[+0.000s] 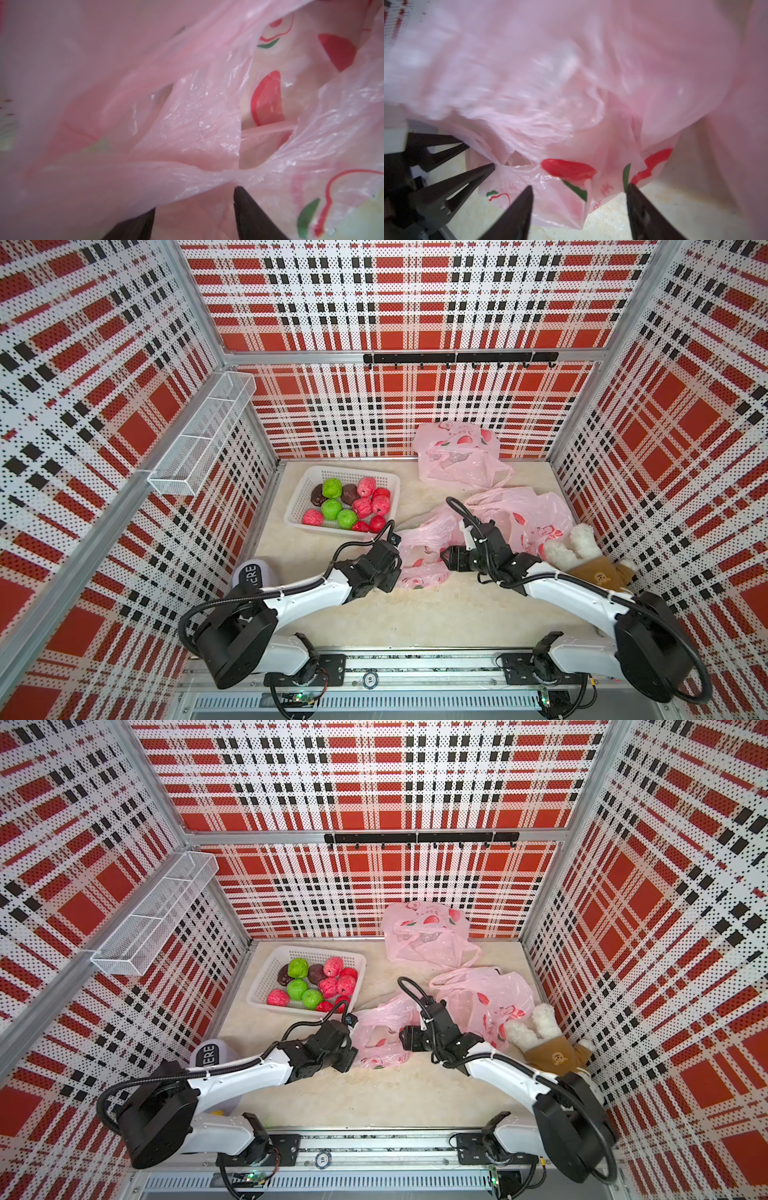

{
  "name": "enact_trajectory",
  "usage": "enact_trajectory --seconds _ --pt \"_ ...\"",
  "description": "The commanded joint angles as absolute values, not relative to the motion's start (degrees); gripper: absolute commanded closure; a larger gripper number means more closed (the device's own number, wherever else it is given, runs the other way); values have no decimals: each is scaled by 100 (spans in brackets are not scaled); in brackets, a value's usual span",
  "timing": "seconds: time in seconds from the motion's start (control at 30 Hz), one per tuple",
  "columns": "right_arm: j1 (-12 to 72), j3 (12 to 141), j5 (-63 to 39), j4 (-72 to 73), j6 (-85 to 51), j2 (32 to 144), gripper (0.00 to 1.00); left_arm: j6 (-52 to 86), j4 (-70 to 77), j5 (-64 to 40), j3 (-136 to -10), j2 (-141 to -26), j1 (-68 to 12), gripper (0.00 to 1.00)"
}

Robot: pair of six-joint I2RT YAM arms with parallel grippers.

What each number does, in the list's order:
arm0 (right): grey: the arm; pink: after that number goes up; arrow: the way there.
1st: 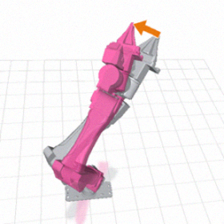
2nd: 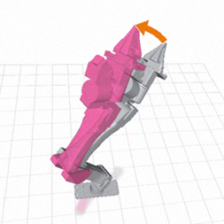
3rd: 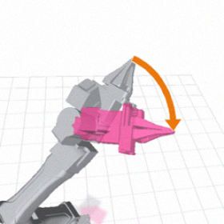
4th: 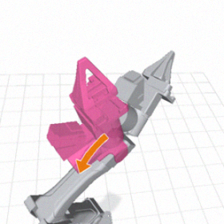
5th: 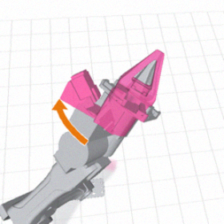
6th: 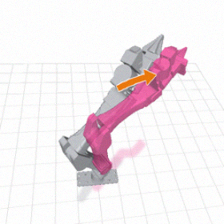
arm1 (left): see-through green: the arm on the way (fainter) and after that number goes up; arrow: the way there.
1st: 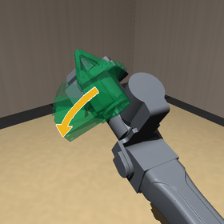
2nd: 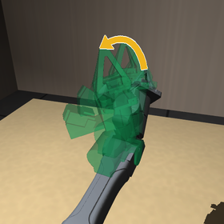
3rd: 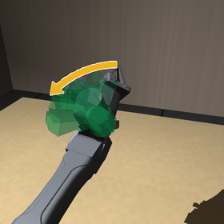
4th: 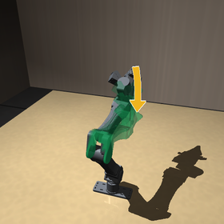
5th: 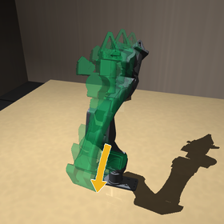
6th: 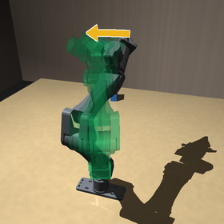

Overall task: Untie the knot of a plastic bag & take out the apple
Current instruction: Adjust the plastic bag at the center of the board.

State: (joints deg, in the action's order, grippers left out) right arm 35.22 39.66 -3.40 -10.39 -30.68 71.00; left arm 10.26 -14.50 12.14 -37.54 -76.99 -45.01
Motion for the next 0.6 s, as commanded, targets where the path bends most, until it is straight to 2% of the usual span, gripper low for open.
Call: enact_trajectory --seconds 0.0,0.1,0.23,0.57 --pt "3419 4655 319 -1653 -2663 6539 14 988 -1522 1347 -3943 -7345 -4484 37" --pt "2900 5216 -4 -2128 -2589 6663 10 889 -1540 1338 -4033 -7188 -4491 37" --pt "2173 5997 -1027 -2552 -2621 7617 8 781 -1488 1323 -4112 -7075 -4590 37" --pt "2159 7711 -1734 -2798 -2510 10296 12 760 -1211 1455 -4076 -7161 -5038 37"
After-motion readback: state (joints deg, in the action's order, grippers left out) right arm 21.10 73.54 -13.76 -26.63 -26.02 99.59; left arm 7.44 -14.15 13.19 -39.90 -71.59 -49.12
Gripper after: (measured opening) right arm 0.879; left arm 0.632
